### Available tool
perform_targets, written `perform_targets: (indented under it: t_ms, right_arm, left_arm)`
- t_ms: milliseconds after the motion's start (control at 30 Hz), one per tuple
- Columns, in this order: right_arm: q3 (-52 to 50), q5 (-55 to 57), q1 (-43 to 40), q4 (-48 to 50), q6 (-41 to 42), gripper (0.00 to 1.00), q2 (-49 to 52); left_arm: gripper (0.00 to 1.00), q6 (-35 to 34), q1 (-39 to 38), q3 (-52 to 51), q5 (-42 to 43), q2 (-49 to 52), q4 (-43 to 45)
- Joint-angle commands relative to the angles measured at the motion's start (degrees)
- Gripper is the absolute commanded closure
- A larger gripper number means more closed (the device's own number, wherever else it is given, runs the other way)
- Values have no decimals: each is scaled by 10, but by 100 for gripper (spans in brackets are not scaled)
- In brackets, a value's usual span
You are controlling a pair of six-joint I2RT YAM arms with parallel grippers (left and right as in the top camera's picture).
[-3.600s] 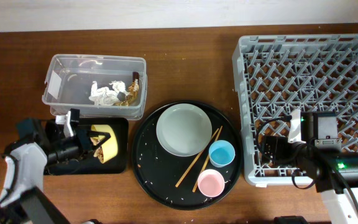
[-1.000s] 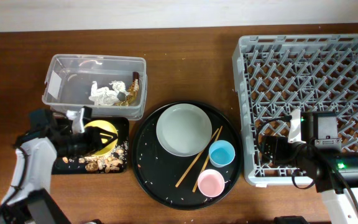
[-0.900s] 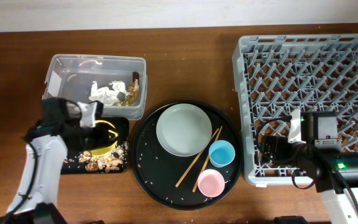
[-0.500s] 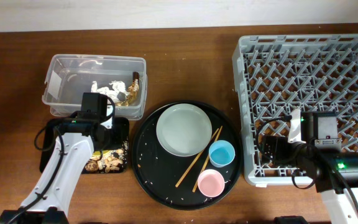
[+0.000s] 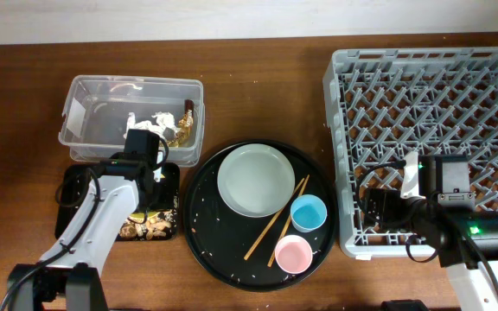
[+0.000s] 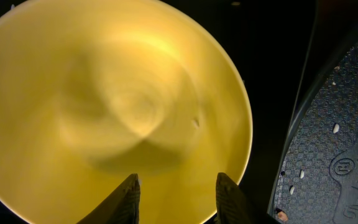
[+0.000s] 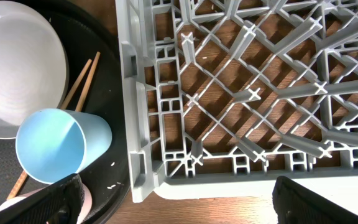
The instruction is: Sort waste into correct bins and load items into the dishwasher rack
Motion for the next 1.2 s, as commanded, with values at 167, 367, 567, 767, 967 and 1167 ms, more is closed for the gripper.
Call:
perform_targets:
  t_ms: [167,367,567,767,967,1167]
  right_arm:
    - [10,-3,3,1,1,2,-1]
    - [10,-3,3,1,1,2,-1]
    - [10,-3,3,1,1,2,-1]
    - [10,-3,3,1,1,2,-1]
    - [10,-3,3,1,1,2,-1]
    - [10,-3,3,1,1,2,-1]
  left_arm:
    - [61,-3,-1,28,23,-13,-20]
    - [61,-3,-1,27,48,-13,-29]
    - [57,-3,-20,13,13,-12,-30]
    - [57,-4,-20,-3,13,13,-24]
    - [64,-8,-20,-3,11,49,-29]
    - [98,-8,-20,-3,10,49,-31]
